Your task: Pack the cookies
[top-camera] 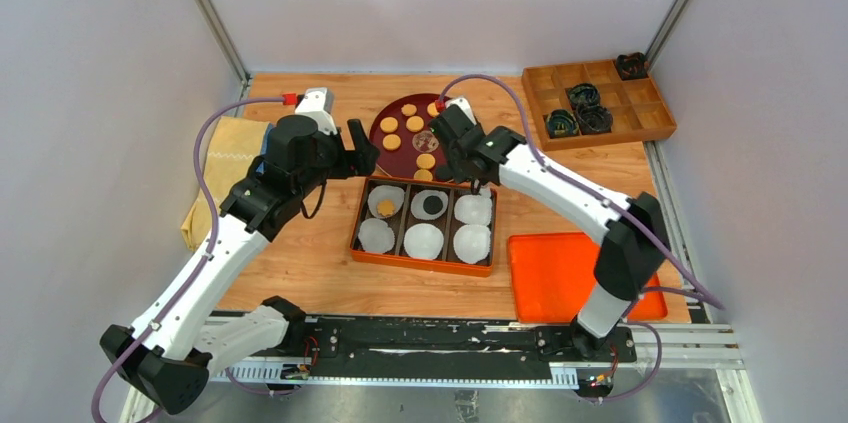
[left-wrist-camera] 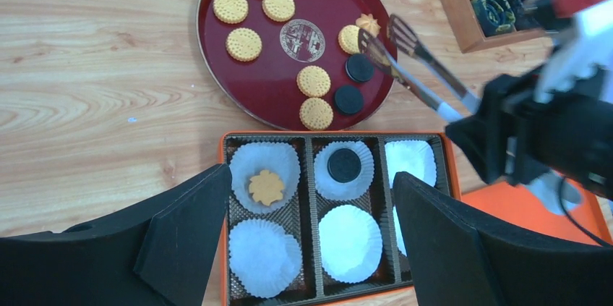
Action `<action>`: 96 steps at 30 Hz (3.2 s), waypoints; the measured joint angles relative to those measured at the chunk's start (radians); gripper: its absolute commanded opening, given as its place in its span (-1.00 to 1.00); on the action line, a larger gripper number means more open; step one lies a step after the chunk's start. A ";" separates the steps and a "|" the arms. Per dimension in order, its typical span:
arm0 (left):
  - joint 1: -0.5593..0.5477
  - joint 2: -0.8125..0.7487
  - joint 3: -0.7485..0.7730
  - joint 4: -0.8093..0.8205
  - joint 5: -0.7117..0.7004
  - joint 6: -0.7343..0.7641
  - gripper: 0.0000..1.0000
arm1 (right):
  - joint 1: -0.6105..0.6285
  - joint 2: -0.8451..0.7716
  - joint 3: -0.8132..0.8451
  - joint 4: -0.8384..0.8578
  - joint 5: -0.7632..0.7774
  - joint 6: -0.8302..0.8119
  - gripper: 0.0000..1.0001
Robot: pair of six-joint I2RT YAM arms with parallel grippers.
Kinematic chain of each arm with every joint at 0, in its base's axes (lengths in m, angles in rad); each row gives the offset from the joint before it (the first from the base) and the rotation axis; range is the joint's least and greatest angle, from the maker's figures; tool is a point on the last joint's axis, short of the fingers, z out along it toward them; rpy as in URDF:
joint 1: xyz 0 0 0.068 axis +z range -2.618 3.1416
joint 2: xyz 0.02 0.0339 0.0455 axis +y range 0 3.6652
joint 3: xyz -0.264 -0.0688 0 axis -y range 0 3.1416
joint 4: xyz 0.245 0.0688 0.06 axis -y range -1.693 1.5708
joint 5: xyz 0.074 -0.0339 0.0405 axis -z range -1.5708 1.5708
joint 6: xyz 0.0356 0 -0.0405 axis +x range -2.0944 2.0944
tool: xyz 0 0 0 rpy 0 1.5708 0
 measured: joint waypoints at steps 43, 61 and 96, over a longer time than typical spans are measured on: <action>0.001 0.020 0.000 -0.009 -0.033 0.018 0.78 | -0.200 0.282 0.091 0.107 -0.303 0.035 -0.79; 0.003 0.009 0.000 -0.008 -0.016 0.006 0.78 | -0.192 -0.207 -0.115 0.048 -0.336 0.053 -0.82; 0.004 0.032 -0.017 0.023 0.064 -0.038 0.79 | 0.045 -0.428 -0.439 -0.183 -0.221 0.214 -0.14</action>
